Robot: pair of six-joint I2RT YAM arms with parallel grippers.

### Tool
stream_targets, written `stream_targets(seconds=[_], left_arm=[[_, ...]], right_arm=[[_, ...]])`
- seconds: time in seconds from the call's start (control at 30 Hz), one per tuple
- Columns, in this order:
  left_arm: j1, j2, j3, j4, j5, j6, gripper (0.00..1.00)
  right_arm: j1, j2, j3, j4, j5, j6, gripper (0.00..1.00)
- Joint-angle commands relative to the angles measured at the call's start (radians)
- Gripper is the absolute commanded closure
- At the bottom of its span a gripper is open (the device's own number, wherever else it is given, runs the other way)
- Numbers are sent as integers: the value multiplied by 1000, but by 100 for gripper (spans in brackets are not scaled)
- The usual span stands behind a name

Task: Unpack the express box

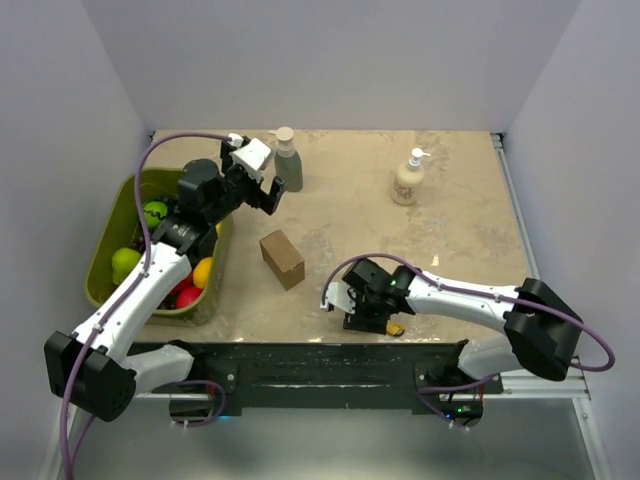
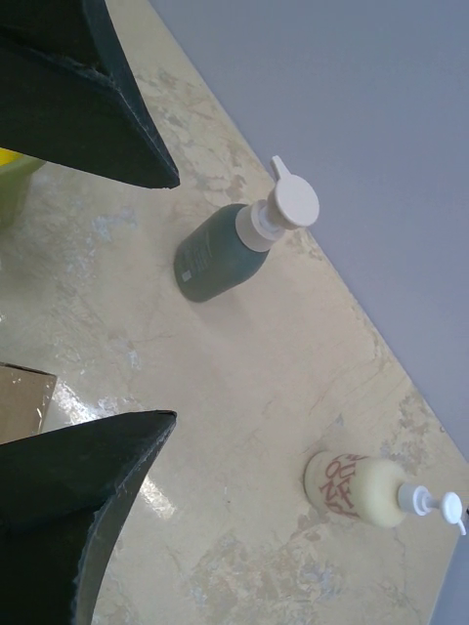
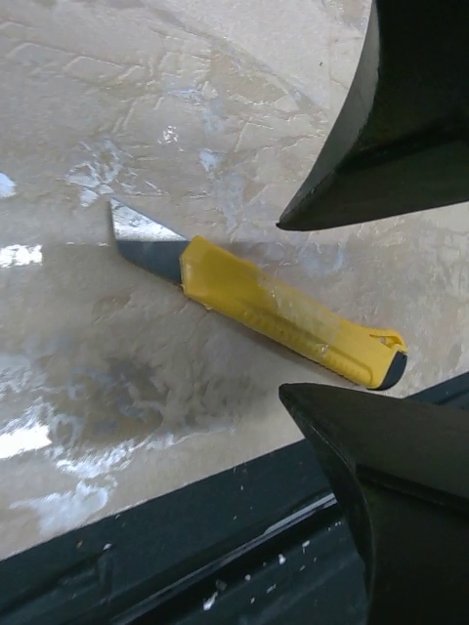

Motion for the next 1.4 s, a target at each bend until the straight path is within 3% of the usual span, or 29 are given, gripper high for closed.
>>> stream_targets(seconds=[0.0, 0.4, 0.5, 0.53, 0.7, 0.8, 1.0, 1.1, 1.23, 1.37], left_arm=[[2, -33, 6, 50, -13, 37, 0], [3, -41, -4, 54, 21, 22, 0], [3, -38, -10, 53, 21, 30, 0], [5, -37, -15, 53, 20, 30, 0], [37, -17, -23, 31, 121, 8, 7], [60, -15, -29, -18, 176, 9, 4], [56, -158, -143, -20, 323, 193, 6], [40, -216, -170, -67, 374, 292, 10], [-86, -204, -64, -301, 391, 499, 19], [-202, -227, -58, -401, 357, 753, 18]], right_arm=[[5, -8, -18, 33, 69, 19, 38], [6, 38, -64, 100, 76, -12, 44], [6, 29, -59, 112, 98, -27, 58], [6, 21, -47, 102, 102, -41, 67], [3, -58, 28, 14, 116, -56, 80], [-16, -117, 97, -59, 49, -81, 83], [-133, -112, 275, -148, -86, -61, 89], [-223, -45, 408, -226, -181, -44, 87], [-274, 36, 583, -337, -331, -48, 87], [-308, 89, 679, -375, -462, -16, 87]])
